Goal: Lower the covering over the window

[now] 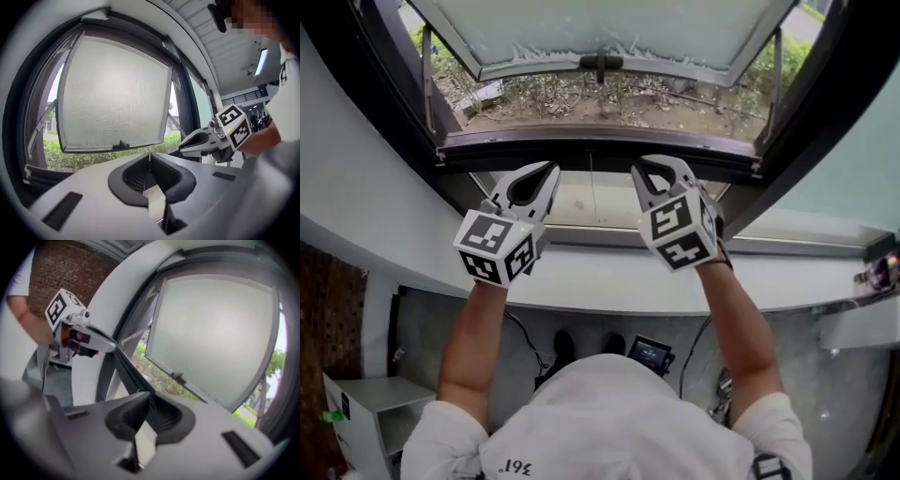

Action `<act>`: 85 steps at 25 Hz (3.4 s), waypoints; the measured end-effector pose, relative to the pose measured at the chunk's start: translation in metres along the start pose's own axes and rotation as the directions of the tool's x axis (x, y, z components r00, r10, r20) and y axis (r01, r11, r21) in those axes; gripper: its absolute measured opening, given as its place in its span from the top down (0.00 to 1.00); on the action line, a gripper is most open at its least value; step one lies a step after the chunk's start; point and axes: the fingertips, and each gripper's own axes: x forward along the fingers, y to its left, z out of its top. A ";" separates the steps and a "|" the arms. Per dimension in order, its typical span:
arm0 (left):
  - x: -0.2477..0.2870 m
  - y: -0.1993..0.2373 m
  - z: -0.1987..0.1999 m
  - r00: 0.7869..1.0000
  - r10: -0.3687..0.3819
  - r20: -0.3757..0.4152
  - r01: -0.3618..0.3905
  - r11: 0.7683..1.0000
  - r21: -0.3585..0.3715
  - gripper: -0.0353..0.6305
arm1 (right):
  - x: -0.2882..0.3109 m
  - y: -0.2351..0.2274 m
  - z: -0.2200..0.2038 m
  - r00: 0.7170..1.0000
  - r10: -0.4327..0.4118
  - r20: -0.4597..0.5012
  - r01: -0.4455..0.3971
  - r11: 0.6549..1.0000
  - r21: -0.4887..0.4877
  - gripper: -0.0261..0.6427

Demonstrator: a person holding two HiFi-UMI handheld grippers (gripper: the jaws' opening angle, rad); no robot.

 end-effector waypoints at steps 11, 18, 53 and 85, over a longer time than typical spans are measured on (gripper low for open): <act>-0.064 -0.037 -0.015 1.000 -0.019 0.025 0.021 0.997 -0.074 0.91 | -0.052 0.042 0.013 0.995 0.031 0.094 -0.039 0.996 0.082 0.89; -0.127 -0.054 -0.037 0.998 -0.063 0.013 0.064 0.992 -0.110 0.91 | -0.093 0.081 0.015 0.995 -0.027 0.093 0.012 0.987 0.162 0.89; -0.310 -0.135 -0.089 0.981 -0.191 -0.019 0.180 0.950 -0.257 0.91 | -0.235 0.250 -0.001 0.996 -0.052 0.072 0.021 0.923 0.385 0.89; -0.279 -0.217 -0.093 0.977 -0.193 -0.095 0.160 0.948 -0.276 0.91 | -0.273 0.213 -0.068 0.999 0.005 0.052 -0.029 0.877 0.479 0.93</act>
